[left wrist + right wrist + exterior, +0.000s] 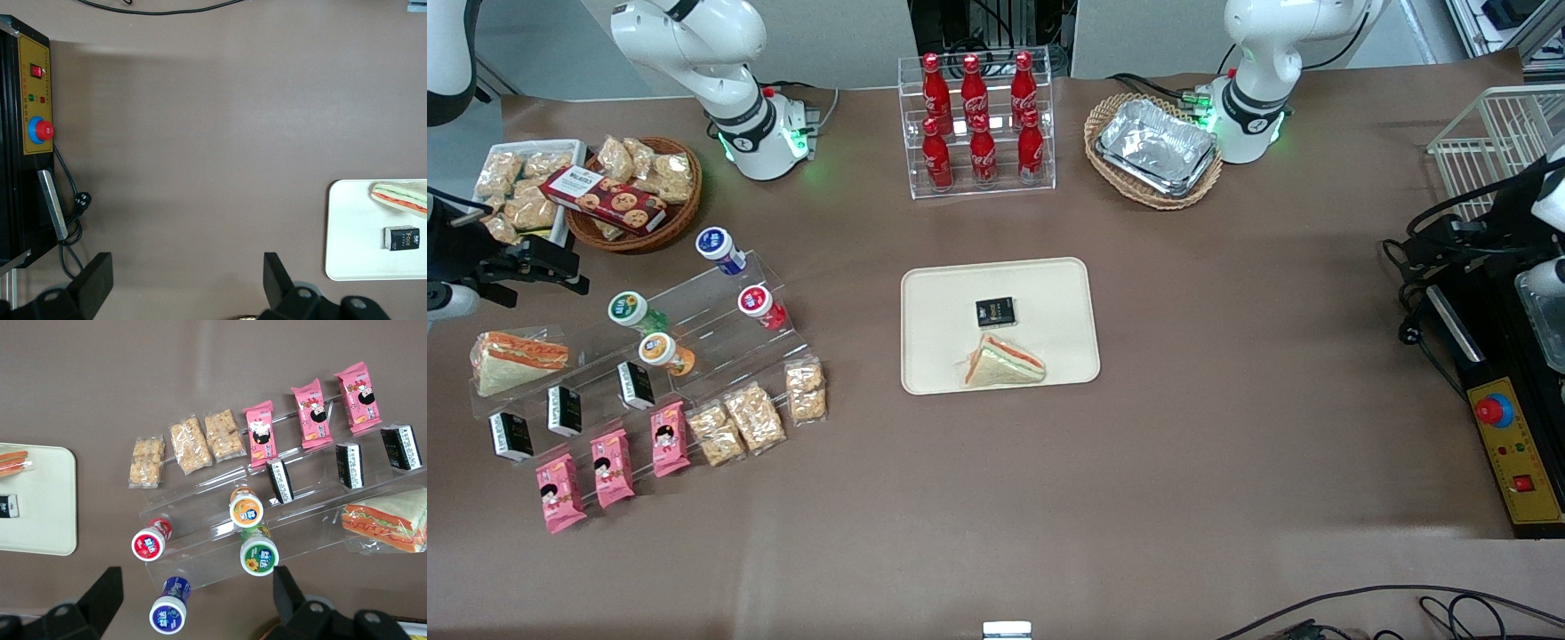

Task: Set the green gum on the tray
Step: 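Move the right gripper over the acrylic rack toward the green gum bottle, then lower the right gripper and close it on the green-labelled gum bottle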

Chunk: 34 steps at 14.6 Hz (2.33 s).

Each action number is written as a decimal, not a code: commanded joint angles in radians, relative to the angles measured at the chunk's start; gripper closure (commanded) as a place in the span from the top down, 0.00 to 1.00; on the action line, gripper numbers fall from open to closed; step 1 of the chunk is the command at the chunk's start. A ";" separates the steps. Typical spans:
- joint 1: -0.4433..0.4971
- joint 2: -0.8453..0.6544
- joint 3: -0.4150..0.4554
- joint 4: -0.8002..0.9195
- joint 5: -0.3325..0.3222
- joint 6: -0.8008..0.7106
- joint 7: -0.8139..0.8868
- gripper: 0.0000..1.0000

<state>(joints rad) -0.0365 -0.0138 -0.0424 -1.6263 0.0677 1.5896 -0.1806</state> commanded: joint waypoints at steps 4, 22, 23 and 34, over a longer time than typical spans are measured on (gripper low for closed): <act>0.020 -0.018 -0.005 0.014 0.009 -0.022 -0.007 1.00; -0.075 -0.231 -0.037 -0.331 -0.065 0.075 -0.217 1.00; -0.075 -0.259 -0.037 -0.365 -0.065 0.098 -0.211 1.00; -0.066 -0.253 -0.033 -0.628 -0.068 0.435 -0.208 1.00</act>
<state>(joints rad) -0.1068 -0.2575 -0.0792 -2.1433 0.0143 1.9013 -0.3855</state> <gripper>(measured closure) 0.000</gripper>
